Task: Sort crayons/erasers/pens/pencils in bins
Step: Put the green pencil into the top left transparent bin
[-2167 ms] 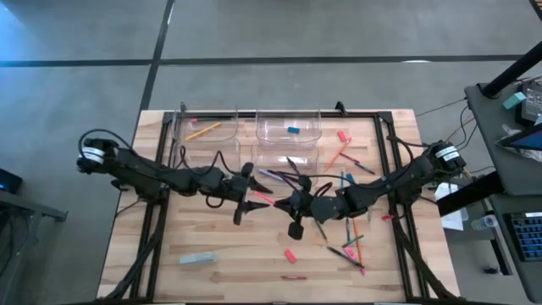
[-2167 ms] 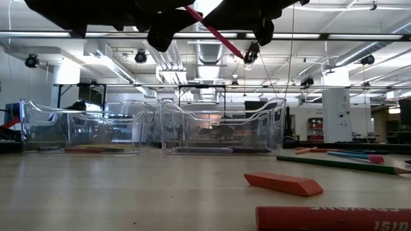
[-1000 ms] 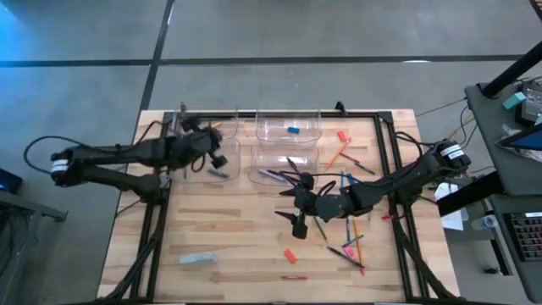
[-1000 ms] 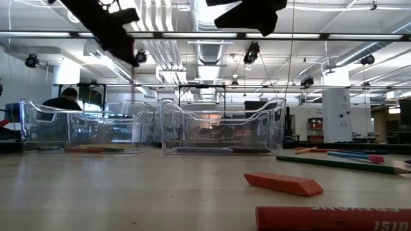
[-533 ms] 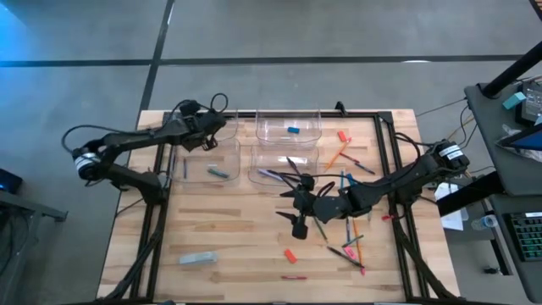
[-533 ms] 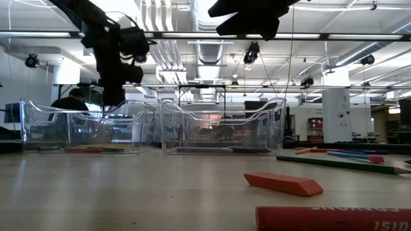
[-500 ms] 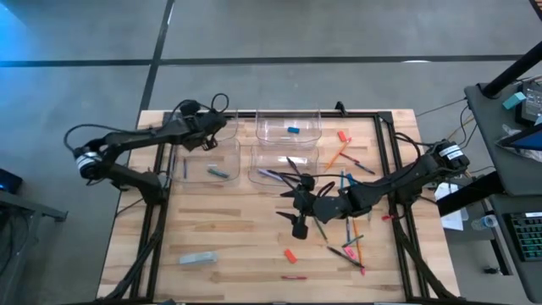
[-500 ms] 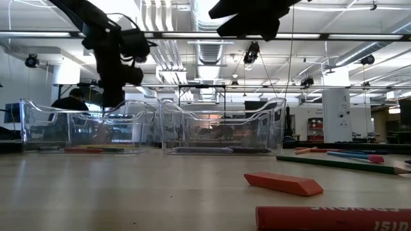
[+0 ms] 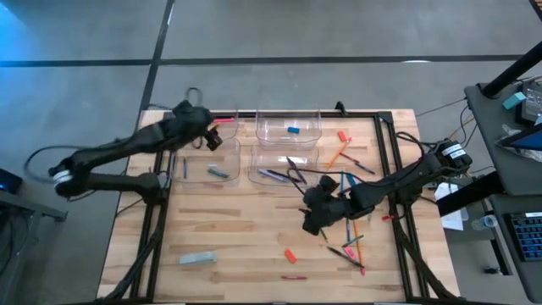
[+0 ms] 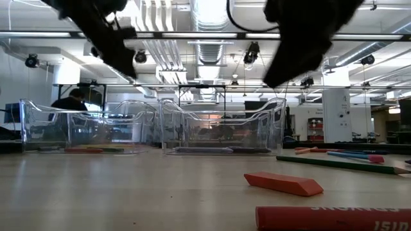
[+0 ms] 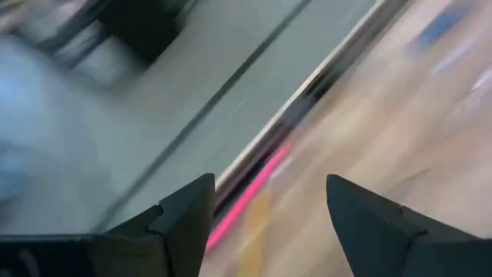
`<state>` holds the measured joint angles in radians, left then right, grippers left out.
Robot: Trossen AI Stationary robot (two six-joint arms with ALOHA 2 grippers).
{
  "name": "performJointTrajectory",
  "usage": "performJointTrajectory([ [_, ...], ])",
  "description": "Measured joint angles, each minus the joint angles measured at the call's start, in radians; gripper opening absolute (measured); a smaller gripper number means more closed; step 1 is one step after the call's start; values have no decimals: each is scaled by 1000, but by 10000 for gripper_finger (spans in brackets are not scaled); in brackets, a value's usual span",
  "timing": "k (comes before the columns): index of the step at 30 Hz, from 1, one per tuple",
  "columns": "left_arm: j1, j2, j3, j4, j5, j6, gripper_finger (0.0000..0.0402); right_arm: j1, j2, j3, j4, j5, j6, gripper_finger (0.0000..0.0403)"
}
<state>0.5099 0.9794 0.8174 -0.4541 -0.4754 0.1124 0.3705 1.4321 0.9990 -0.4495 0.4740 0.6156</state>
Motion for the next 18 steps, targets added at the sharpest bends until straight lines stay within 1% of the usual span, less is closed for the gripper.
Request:
performJointTrajectory([
  [3, -63, -149, -86, 193, 220, -74, 225, 38, 9, -37, -75, -3, 124, 239],
  [5, -126, -237, -167, 345, 308, -115, 218, 68, 10, -74, -66, -3, 192, 240],
  [8, -237, -347, -300, 549, 324, -172, 208, 107, 10, -130, -24, -2, 288, 239],
  [11, -340, -422, -451, 766, 317, -214, 200, 134, 10, -199, 70, -2, 331, 236],
  [13, -397, -441, -543, 932, 316, -220, 196, 145, 10, -244, 144, -3, 341, 234],
  [15, -434, -448, -617, 1056, 313, -220, 194, 152, 10, -283, 202, -3, 355, 231],
  [18, -457, -451, -679, 1152, 298, -215, 193, 172, 10, -319, 259, -7, 337, 223],
])
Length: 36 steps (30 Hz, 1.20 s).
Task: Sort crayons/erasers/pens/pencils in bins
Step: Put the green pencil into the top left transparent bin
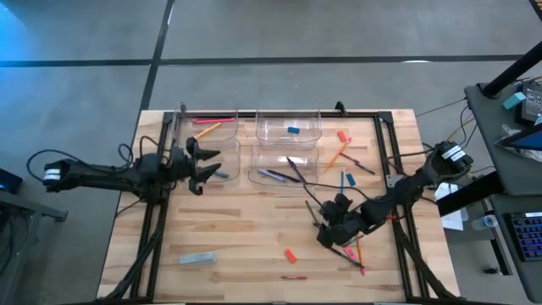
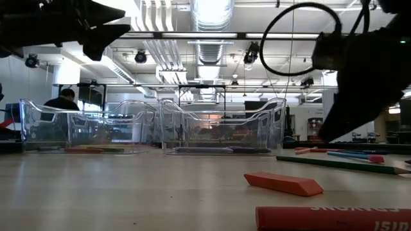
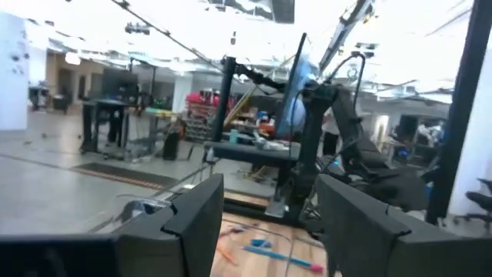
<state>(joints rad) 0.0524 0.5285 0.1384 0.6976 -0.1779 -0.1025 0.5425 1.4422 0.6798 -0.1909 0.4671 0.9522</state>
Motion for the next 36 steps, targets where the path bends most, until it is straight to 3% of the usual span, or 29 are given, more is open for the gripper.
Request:
performJointTrajectory([
  [10, -1, 27, -7, 0, -38, 2, 193, 59, 14, -9, 5, 31, 38, 196],
  [21, -1, 53, -6, 2, -37, -21, 193, 74, 233, 96, -67, 18, 76, 196],
  [28, -1, 53, -6, 1, -36, -23, 193, 73, 270, 130, -165, -26, 136, 192],
  [32, 0, 53, -6, 1, -36, -24, 193, 73, 266, 133, -170, -38, 142, 162],
  [36, 0, 58, -7, 1, -36, -25, 193, 73, 266, 133, -170, -50, 161, 101],
])
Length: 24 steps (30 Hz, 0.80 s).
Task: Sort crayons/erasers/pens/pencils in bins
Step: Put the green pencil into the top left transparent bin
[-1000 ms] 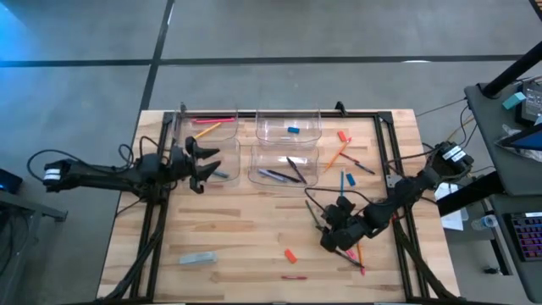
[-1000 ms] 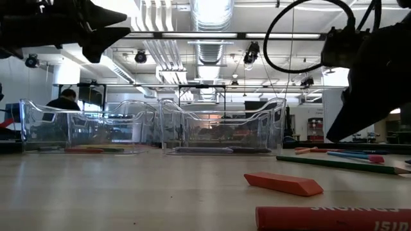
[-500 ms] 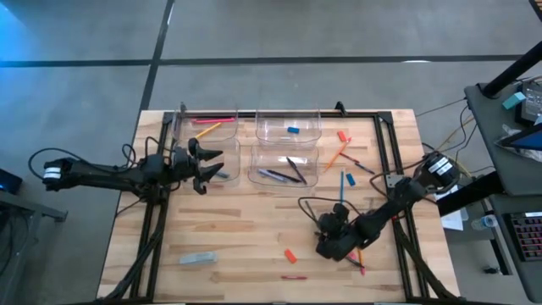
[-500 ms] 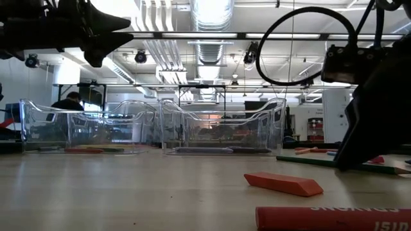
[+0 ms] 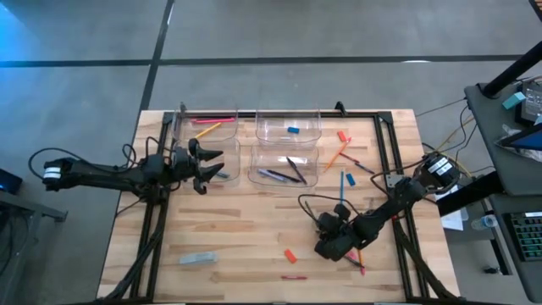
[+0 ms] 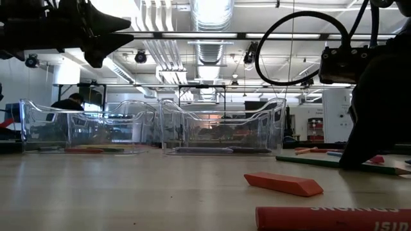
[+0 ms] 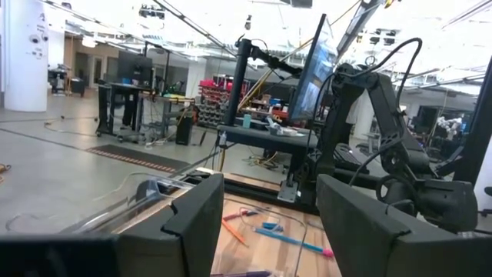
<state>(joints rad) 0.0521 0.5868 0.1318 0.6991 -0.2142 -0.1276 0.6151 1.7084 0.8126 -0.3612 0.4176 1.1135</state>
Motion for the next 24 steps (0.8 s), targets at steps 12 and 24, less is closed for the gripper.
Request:
performJointTrajectory([
  [12, 0, 0, 0, 0, 1, -23, 193, 1, -26, 28, -10, 20, -35, 15],
  [24, 0, 2, 0, 0, 139, -23, 193, 0, -171, 94, 7, 140, -244, 13],
])
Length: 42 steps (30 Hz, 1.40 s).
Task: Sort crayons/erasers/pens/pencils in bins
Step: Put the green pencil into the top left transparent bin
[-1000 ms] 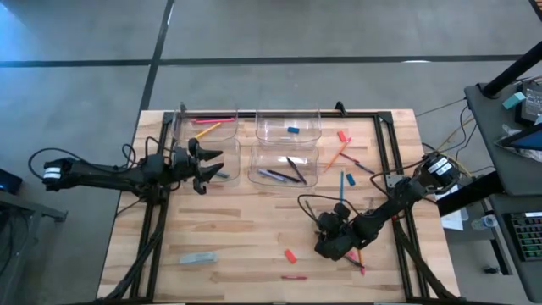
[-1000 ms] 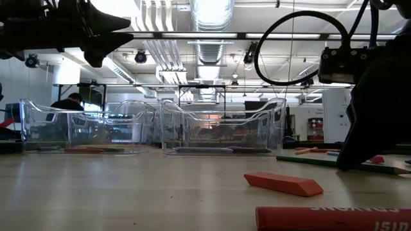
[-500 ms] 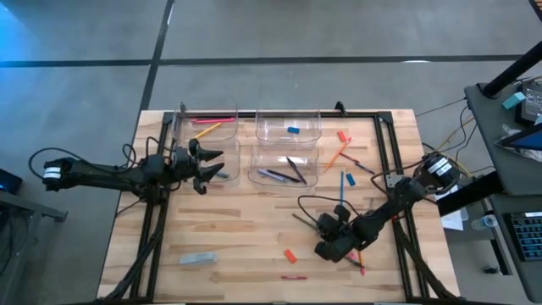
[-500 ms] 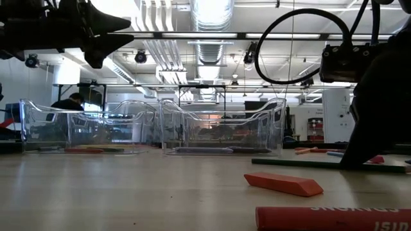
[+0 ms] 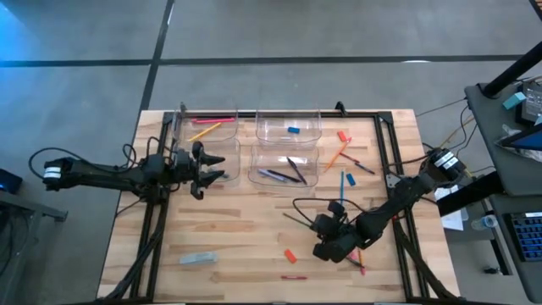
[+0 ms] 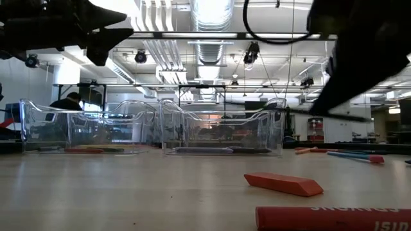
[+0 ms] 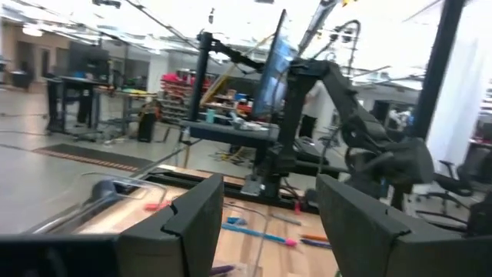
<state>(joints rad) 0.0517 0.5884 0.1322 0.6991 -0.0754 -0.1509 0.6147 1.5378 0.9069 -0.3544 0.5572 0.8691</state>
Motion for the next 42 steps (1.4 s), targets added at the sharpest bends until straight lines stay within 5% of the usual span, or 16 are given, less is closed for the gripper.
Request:
performJointTrajectory([
  [9, 0, 80, 25, 7, 146, 0, 193, -19, -104, 8, 181, 177, -248, 13],
  [19, -37, 376, 151, 101, 190, 50, 193, -106, -128, 8, 514, 202, -612, 12],
  [26, -84, 611, 232, 344, 217, 52, 225, -163, -128, 8, 554, 200, -652, 12],
  [36, -100, 837, 422, 347, 215, 27, 326, -175, -128, 8, 569, 170, -660, 12],
  [42, -100, 888, 475, 348, 212, 3, 303, -174, -128, 8, 567, 168, -656, 12],
])
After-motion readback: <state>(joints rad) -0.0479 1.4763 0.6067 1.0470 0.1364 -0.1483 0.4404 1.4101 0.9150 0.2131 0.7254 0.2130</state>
